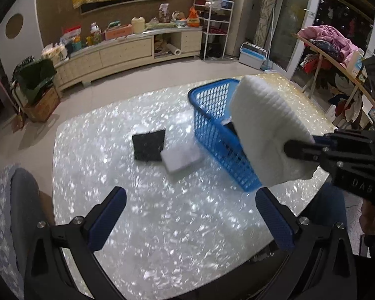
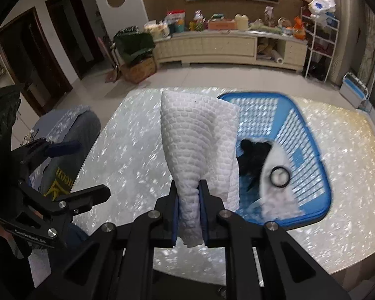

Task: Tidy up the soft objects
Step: 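Carry the waffle towel into the basket and release it with right while left reaches for the white foam block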

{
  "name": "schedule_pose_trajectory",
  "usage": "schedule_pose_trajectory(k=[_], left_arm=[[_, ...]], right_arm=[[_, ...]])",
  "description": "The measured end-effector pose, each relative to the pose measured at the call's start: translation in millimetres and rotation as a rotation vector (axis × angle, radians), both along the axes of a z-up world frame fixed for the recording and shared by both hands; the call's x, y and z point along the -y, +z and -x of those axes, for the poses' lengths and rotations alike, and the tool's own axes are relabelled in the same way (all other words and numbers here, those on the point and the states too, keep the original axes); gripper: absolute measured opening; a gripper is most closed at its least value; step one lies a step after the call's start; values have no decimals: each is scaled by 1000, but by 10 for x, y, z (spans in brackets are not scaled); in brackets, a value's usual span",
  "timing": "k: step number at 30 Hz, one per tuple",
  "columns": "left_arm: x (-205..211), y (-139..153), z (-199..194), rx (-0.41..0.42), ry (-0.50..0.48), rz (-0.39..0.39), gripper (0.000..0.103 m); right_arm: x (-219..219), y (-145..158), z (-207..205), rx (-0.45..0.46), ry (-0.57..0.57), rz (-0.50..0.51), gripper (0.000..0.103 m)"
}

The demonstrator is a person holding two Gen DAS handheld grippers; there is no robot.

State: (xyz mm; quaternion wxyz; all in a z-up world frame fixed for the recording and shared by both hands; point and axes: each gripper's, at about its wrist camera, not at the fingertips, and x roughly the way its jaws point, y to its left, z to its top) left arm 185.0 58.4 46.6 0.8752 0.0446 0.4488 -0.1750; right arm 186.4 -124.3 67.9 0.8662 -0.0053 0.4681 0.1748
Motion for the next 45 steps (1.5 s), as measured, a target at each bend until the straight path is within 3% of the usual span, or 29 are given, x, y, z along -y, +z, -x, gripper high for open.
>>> schedule_pose_trajectory(k=[6,11,21,28,34,41,45], left_arm=[[223,119,-213,28,-30,6,103],[333,24,-385,14,-57,20,103],[356,-356,-626,-15,-164,3,103],[182,-624,-834,6,-262,-61,103],[144,-904,-1016,13,-385,-112,103],[214,-1231,-1207,20,-517,-144,103],[286,-1447,-1300,14,-586,-173,103]], right_arm=[[329,151,-119,51,-50,17,13],[544,98,-227,68,-95,68,13],[586,-431,-598,7,-105,271,13],[511,-886,-786,-98,-66,340,13],[601,-1097,-891,-222,-57,233,15],[601,-1149,-895,-267,-44,203,21],[671,-1064,-862,-257,-38,171,35]])
